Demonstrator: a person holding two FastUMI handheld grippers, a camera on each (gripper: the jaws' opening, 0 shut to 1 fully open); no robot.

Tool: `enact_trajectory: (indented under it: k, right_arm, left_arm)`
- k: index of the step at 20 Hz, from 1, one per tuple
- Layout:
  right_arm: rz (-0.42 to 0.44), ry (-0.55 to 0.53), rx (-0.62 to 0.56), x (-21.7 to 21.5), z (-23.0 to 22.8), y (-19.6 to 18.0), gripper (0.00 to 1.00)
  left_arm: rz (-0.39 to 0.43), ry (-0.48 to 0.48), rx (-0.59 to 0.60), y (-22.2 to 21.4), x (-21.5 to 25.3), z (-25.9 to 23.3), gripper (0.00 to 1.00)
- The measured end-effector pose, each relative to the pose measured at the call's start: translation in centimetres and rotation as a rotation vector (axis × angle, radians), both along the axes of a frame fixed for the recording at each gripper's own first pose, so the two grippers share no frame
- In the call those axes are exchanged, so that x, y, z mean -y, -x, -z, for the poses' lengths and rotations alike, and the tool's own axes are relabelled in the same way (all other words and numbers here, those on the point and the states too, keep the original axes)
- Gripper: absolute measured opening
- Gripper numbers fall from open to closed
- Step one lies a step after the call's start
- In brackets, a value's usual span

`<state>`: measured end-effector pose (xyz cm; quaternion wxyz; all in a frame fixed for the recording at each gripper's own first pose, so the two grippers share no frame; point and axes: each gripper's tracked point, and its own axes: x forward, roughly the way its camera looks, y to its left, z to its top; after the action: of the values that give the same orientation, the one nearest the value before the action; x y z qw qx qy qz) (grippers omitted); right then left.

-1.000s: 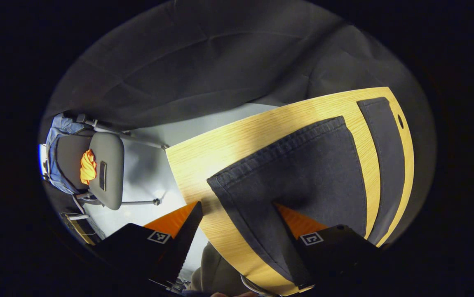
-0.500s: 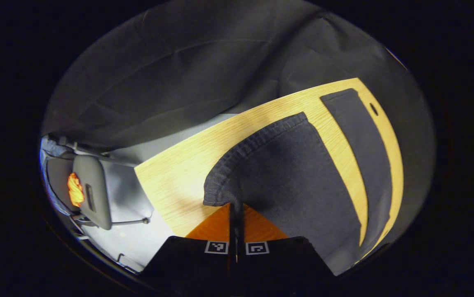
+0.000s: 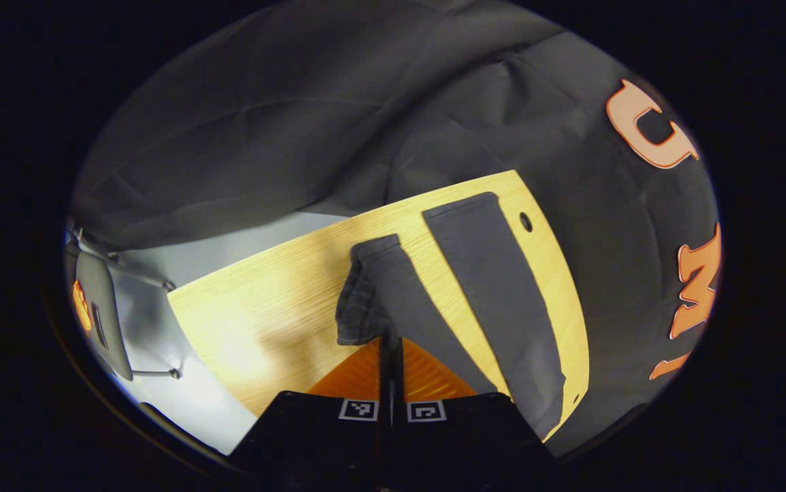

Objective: Grasp the waist and the cuffs of the jeans and fold them to make the two legs overlap; first hold the waist and fold one-third of the jeans toward the cuffs, then hold the cuffs and fold the remaining one-third in the same direction to finish folding.

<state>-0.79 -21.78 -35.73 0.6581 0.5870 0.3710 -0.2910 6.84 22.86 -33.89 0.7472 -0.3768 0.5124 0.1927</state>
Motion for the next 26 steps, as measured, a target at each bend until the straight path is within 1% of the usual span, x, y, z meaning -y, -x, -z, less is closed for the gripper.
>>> enact_trajectory:
  k: [2,3,4,8,9,10,13,16,20,22,24,26]
  right_arm:
    - [0.004,0.018,0.060,0.0,-1.7,-1.5,0.06]
    - [0.003,0.032,0.081,0.0,-2.5,-2.2,0.10]
    - [-0.007,0.039,0.092,-0.5,-3.2,-2.7,0.06]
    - [-0.011,0.093,0.092,-1.5,-5.4,-4.2,0.06]
    - [0.003,0.110,0.085,-1.4,-5.7,-4.5,0.10]
    - [0.004,0.124,0.074,-1.6,-6.2,-4.8,0.06]
    - [0.026,0.181,0.038,-1.8,-7.1,-5.1,0.06]
    - [0.062,0.180,0.019,-2.2,-8.5,-5.6,0.06]
    - [0.083,0.174,0.025,-1.3,-9.3,-7.6,0.06]
    - [0.077,0.175,0.011,-0.8,-9.2,-8.6,0.06]
    - [0.059,0.180,0.000,-0.3,-8.6,-9.6,0.06]
    - [0.044,0.169,0.005,0.0,-8.0,-10.9,0.06]
  left_arm:
    - [0.040,0.001,0.036,-1.7,0.3,-1.0,0.01]
    - [0.067,0.002,0.057,-2.4,0.7,-1.5,0.01]
    - [0.099,0.001,0.070,-3.2,1.0,-1.7,0.01]
    - [0.204,-0.007,0.103,-5.7,1.3,-1.9,0.01]
    - [0.222,0.002,0.107,-6.2,1.1,-1.8,0.01]
    - [0.244,0.012,0.104,-7.2,1.1,-1.3,0.01]
    - [0.275,0.099,0.062,-8.7,1.4,0.3,0.00]
    - [0.305,0.129,0.085,-11.2,1.2,-0.4,0.01]
    - [0.329,0.114,0.123,-15.9,0.9,-0.6,0.01]
    - [0.345,0.113,0.117,-17.8,1.0,0.1,0.01]
    - [0.354,0.093,0.091,-19.2,0.7,1.5,0.01]
    - [0.362,0.070,0.085,-20.4,0.9,1.8,0.01]
